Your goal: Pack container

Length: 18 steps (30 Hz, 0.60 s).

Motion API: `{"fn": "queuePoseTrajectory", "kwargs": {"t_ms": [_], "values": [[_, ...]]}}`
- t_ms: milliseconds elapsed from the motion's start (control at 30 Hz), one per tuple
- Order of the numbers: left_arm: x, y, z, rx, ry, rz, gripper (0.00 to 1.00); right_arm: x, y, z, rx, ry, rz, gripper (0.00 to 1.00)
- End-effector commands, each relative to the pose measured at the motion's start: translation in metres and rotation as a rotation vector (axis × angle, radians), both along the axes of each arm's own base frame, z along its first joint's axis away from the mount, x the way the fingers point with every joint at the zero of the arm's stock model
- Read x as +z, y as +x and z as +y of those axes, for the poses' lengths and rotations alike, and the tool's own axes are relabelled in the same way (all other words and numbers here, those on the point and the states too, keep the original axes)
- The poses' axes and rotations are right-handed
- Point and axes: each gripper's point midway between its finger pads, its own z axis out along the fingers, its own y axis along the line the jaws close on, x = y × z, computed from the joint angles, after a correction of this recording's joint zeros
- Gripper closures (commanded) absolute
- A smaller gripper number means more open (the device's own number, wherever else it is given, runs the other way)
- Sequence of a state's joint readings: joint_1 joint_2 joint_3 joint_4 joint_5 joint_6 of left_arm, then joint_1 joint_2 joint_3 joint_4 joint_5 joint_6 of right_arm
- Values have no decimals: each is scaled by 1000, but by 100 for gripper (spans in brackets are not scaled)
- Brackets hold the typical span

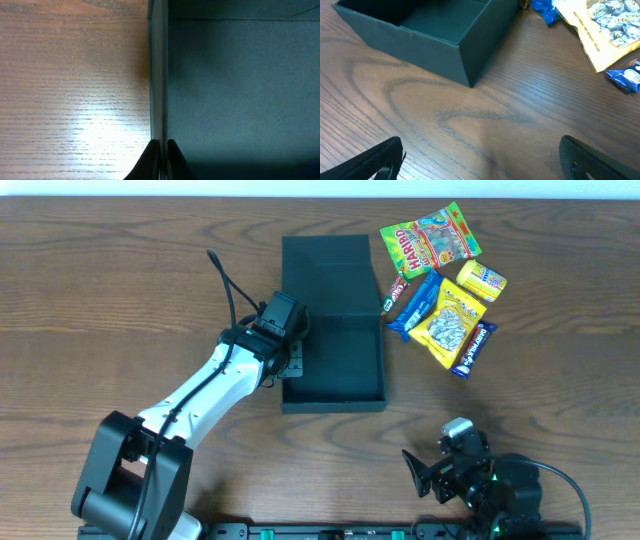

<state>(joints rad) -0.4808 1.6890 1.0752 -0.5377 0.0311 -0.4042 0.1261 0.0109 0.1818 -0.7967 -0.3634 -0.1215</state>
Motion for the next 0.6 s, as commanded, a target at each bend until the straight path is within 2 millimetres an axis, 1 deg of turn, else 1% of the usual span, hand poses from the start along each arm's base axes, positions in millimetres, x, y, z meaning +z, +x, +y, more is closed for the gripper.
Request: {"fn": "queuePoseTrajectory", "kwargs": {"t_ms": [0,100,167,200,233,267,300,333,367,467,533,567], "values": [[-2,3,7,-25,42,-14,94,-1,-1,2,19,-6,-6,1],[-2,3,7,-24,44,-14,93,-1,-1,2,19,-6,-6,1],[-2,3,7,-25,43,-13,90,-1,-1,2,19,-6,-6,1],[-2,3,6,-26,42,-13,87,-1,-1,2,19,-6,-6,1],[-2,2,7,-25,43,-10,79,-1,-1,2,19,-6,-6,1],[-2,2,7,-25,43,-10,60,-1,-1,2,19,-6,-6,1],[-2,1,7,-26,44,-7,37,-1,-1,2,19,-6,-6,1],[-2,0,7,-26,44,-3,9,-1,-1,2,19,-6,-6,1],[-2,-1,6,-29,39,1,5,-1,-1,2,19,-6,-5,1],[2,-5,3,-36,18,16,5,-1,-1,2,19,-6,-6,1],[12,-5,4,-37,15,7,4,-1,-1,2,19,-6,-6,1],[23,-5,4,-36,9,-7,4,-1,-1,2,19,-6,-5,1]]}}
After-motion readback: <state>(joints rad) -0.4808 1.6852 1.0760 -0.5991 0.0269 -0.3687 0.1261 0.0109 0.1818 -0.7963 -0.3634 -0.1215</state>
